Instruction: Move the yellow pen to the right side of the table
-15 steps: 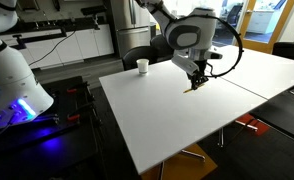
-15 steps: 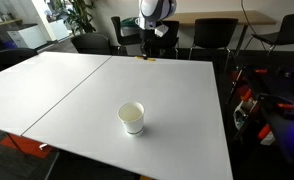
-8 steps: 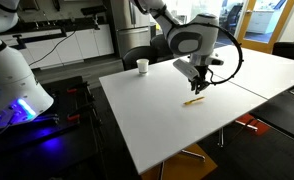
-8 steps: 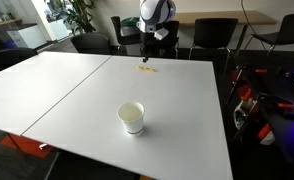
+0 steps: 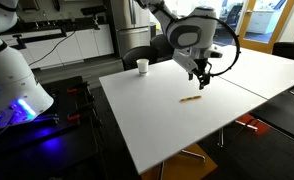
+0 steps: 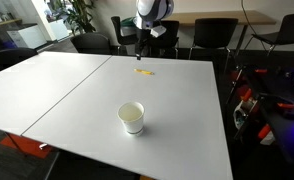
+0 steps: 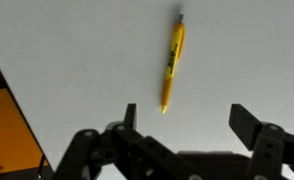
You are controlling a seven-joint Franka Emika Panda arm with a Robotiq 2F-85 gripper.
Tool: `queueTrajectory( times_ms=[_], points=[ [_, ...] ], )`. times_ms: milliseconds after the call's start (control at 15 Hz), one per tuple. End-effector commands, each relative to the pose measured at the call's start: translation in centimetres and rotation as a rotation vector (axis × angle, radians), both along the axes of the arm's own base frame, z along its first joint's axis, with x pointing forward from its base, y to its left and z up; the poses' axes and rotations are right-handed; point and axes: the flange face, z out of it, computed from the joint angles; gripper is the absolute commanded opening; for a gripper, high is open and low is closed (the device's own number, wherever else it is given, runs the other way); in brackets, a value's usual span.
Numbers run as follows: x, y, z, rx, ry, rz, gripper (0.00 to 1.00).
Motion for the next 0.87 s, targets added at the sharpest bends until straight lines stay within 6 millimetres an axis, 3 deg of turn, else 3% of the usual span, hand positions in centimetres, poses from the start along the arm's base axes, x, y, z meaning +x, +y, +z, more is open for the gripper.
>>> queueTrajectory(
  times_ms=[0, 400, 467, 800],
  points=[
    [-1.1, 2.1, 3.7, -0.009, -0.030, -0.027, 1.00],
    [-1.2, 4.5, 6.8, 0.001, -0.052, 0.008, 1.00],
    [-0.1, 3.6, 5.5, -0.005, -0.043, 0.016, 1.00],
    [-0.4, 4.1, 5.9, -0.003, -0.041, 0.021, 1.00]
  ],
)
